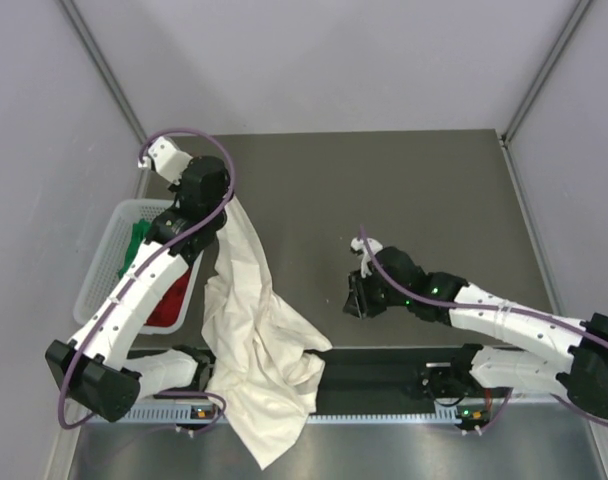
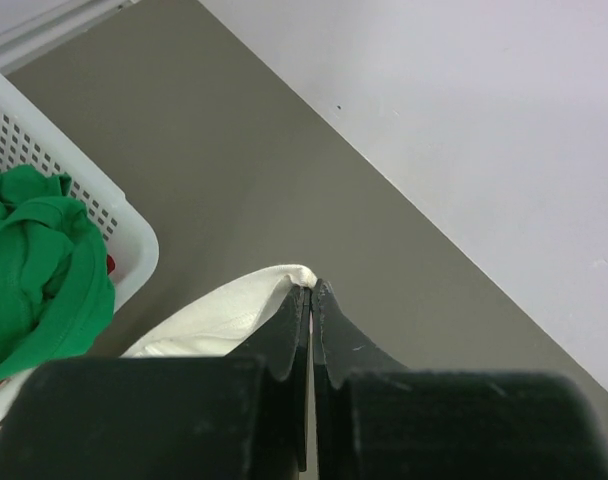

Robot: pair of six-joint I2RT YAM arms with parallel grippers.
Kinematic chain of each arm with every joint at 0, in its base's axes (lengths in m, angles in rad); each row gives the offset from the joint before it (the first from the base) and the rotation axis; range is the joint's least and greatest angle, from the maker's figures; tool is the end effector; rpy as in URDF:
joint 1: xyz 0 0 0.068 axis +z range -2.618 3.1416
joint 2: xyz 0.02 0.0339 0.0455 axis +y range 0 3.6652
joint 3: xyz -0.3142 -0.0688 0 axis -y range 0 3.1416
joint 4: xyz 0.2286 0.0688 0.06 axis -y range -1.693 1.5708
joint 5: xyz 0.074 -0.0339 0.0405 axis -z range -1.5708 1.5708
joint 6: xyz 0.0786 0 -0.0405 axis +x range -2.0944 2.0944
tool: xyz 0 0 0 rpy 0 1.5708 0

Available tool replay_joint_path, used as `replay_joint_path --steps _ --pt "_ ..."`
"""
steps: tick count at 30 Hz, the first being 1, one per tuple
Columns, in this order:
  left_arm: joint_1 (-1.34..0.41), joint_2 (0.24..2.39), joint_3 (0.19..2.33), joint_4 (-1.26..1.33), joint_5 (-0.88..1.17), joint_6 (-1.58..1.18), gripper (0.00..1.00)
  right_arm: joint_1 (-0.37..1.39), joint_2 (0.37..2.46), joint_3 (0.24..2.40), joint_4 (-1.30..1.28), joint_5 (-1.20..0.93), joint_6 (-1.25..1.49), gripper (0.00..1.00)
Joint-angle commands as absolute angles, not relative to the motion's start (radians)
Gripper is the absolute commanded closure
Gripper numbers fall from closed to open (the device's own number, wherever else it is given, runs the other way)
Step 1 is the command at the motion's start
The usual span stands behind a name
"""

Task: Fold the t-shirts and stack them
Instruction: Flatten the tshirt out

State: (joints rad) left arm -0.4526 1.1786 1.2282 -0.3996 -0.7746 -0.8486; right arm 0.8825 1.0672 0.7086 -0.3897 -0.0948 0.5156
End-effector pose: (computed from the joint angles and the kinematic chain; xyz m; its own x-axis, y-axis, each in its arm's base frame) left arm 0.2467 -0.0588 0.4305 0.0050 -0.5988 -0.8009 -0.4154 0.7273 -0.5463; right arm 0.1309 0.1708 0.2611 -0.7768 -0.1718 -0.6058 -0.4941 0.7626 0.4174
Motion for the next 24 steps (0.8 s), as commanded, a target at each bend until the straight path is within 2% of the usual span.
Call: replay_joint_path --steps 1,11,24 --pt "-0.436 1.154 1.226 -0.402 -0.724 -0.876 1.0 0.965 1.069 0.623 -0.18 -0.185 0.459 0.7" --pt "-0.431 1.16 1.207 -0.411 -0.689 -0.916 1.0 1.078 1.302 0.568 0.078 -0.27 0.39 0.67" --pt "-0.426 1.157 1.206 -0.416 -0.71 -0.936 1.0 1.095 1.44 0.568 0.137 -0.265 0.357 0.66"
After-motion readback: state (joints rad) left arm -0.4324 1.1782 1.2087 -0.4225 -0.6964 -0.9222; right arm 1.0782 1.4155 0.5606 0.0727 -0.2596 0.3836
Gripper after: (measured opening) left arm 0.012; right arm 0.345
